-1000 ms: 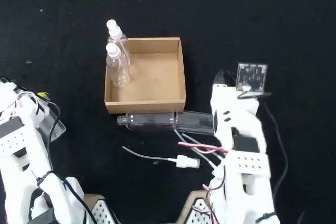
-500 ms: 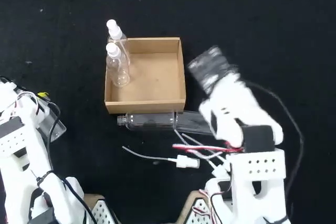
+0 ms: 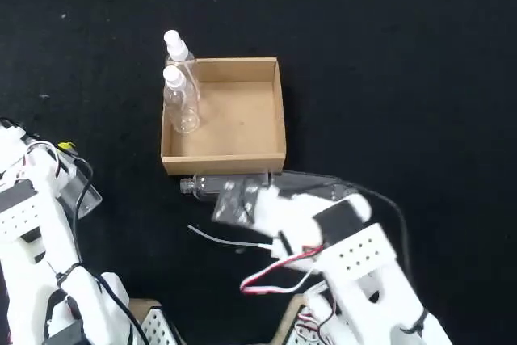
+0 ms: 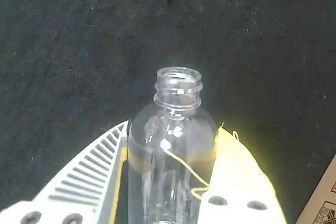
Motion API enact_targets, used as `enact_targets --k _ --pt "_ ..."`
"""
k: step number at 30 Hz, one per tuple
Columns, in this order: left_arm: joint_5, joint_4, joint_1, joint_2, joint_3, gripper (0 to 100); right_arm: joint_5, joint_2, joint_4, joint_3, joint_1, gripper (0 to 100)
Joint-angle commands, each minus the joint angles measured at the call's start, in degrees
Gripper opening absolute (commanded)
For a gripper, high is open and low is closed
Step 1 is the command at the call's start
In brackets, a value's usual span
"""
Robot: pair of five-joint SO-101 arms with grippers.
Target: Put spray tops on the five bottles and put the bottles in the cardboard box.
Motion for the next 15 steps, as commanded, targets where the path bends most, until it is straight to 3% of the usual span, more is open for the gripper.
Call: enact_targets --k 1,7,15 --pt "0.5 -1.0 0.5 -1.6 -0.4 3 0.7 -0.4 -1.9 0.4 -6.2 16.6" --pt "0.5 -1.0 0.5 -1.5 -0.4 3 4.0 -0.4 -6.9 5.7 -10.2 16.6" --pt "0.5 -1.0 0.2 -1.5 -0.4 3 9.1 -0.4 -14.2 13.2 -1.0 16.6"
